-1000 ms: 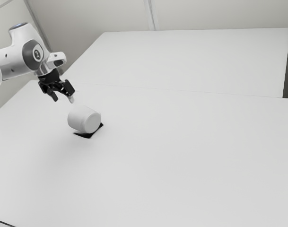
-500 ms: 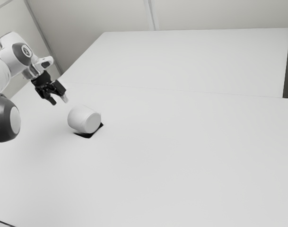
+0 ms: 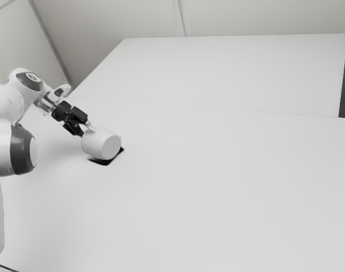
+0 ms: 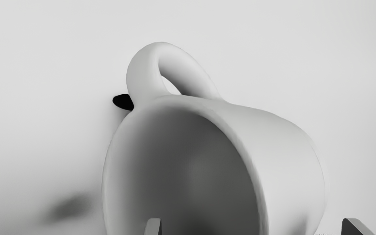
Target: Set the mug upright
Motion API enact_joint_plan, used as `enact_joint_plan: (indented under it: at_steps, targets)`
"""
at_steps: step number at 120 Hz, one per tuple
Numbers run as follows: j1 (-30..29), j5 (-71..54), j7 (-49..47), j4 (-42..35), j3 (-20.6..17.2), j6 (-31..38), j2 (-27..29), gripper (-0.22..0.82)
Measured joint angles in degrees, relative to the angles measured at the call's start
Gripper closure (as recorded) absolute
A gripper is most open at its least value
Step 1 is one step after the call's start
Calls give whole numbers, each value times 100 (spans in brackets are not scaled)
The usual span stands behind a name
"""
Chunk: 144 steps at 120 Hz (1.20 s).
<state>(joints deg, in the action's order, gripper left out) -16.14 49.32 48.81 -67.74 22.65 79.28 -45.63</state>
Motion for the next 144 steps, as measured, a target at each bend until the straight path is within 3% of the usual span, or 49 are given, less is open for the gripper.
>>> enact_joint_plan:
  at_steps: [40, 56, 75, 87, 109, 144]
  targets:
    - [-108, 375, 272, -25, -91, -598, -126, 2]
    - [-108, 472, 330, -32, -94, -757, -114, 16]
    - [-116, 544, 377, -57, -94, -883, -107, 48]
    - [-117, 597, 396, -98, -94, -925, -112, 61]
    - [-118, 772, 420, -237, -104, -935, -108, 72]
    - [-93, 818, 405, -259, -104, -893, 23, 77]
